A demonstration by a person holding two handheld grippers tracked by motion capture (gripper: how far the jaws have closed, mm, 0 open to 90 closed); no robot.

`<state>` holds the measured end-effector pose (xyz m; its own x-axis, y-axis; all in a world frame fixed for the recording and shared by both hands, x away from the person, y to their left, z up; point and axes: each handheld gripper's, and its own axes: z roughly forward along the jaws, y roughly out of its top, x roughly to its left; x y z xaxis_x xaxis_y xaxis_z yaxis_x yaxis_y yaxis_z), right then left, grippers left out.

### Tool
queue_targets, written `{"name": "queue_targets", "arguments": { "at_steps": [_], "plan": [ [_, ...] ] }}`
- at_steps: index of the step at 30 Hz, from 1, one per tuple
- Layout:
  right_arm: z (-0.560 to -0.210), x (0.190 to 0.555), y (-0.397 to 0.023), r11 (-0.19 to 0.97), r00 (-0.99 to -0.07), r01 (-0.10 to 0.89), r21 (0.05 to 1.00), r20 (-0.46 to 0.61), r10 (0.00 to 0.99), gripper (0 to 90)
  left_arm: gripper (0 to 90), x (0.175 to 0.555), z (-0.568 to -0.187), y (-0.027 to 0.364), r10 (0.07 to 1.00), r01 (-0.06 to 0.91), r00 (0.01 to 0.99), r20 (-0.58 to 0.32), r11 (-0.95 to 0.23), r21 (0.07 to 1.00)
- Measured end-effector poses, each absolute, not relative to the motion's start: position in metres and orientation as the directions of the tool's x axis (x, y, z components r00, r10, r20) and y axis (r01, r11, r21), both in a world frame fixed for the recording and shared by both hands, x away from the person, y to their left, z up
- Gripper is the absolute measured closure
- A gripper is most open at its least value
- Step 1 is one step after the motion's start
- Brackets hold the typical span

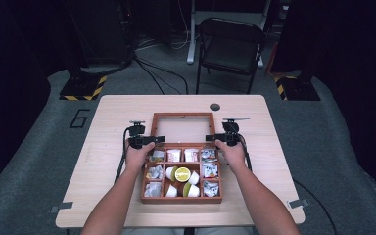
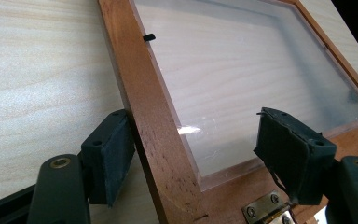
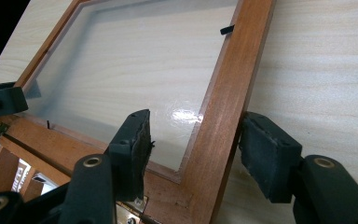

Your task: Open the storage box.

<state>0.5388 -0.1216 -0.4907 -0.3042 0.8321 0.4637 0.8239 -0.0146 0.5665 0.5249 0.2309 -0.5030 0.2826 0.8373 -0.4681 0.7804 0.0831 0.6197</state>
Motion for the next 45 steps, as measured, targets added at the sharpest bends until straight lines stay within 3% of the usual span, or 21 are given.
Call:
{"name": "queue_targets", "arguments": {
  "at_steps": [26,40,45],
  "plan": [
    [-0.493,0.540,-0.123,-0.042,-0.274,0.844,0.535,0.497,0.823,43.1,26.9,0.528,-0.505,0.232,0.832,0.795,0.275,-0.481,0.085,0.601],
    [-0.472,0.530,-0.131,-0.045,-0.290,0.799,0.600,0.449,0.845,37.8,31.5,0.524,-0.492,0.242,0.841,0.765,0.281,-0.462,0.095,0.637],
    [-0.460,0.520,-0.130,-0.006,-0.343,0.771,0.637,0.423,0.839,38.0,32.2,0.517,-0.480,0.243,0.837,0.753,0.317,-0.446,0.064,0.655]
  ]
}}
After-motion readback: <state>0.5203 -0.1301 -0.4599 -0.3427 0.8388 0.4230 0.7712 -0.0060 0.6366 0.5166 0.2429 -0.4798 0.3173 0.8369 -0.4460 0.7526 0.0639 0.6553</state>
